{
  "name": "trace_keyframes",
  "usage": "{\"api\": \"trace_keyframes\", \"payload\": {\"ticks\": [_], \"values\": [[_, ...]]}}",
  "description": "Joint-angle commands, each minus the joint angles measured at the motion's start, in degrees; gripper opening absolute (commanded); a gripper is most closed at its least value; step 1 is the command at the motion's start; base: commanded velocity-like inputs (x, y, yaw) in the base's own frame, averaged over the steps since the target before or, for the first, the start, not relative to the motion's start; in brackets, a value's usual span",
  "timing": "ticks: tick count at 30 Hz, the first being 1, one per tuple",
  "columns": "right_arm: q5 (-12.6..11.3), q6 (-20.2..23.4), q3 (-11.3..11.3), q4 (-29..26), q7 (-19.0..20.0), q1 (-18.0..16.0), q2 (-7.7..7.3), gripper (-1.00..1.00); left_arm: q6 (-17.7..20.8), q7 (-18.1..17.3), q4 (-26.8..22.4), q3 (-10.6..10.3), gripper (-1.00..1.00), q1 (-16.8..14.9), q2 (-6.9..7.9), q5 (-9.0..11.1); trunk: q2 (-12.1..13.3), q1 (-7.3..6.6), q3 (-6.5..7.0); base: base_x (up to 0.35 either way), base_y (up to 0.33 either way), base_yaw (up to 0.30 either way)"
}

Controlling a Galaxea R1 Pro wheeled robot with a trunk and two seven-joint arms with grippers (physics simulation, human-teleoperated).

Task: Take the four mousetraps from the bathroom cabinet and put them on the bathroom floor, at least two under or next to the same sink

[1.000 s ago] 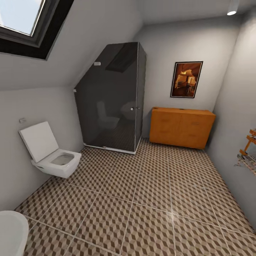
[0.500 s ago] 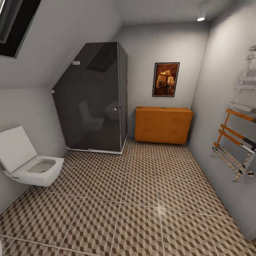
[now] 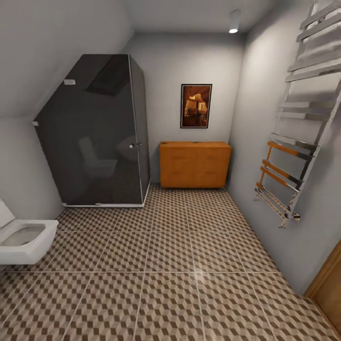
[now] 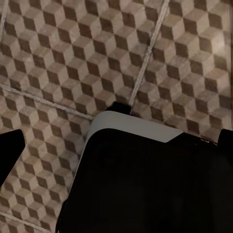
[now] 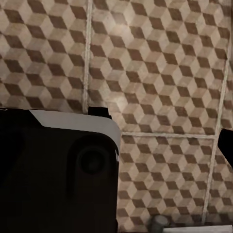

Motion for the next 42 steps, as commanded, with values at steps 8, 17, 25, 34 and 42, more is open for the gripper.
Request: {"api": "trace_keyframes", "payload": {"ticks": [8,17,25,34,42], "values": [[-0.07,-0.24,0.42,0.19,-0.27,-0.09,0.06,1.00,-0.15,0.20,0.01,-0.50,1.00,-0.04,-0.06,0.44,-0.05,0.00,-0.07,0.000,0.000,-0.299],[-0.07,-0.24,0.42,0.19,-0.27,-0.09,0.07,1.00,0.02,0.08,0.01,-0.51,1.00,-0.07,-0.06,0.33,-0.05,0.00,-0.07,0.056,0.000,-0.282],[-0.07,-0.12,0.42,0.19,-0.31,-0.09,0.07,1.00,0.33,-1.56,0.01,-0.51,1.00,-0.06,0.09,0.29,-0.05,0.00,-0.07,0.266,0.000,-0.083],[-0.07,0.08,0.42,0.19,-0.31,-0.09,0.07,1.00,0.45,-3.94,0.01,-0.51,1.00,-0.02,0.23,0.35,-0.05,0.00,-0.07,0.318,0.000,-0.010],[-0.07,0.25,0.42,0.19,-0.32,-0.09,0.05,1.00,0.54,-4.26,0.01,-0.51,1.00,-0.06,0.24,0.39,-0.05,0.00,-0.07,0.323,0.000,-0.001]]}}
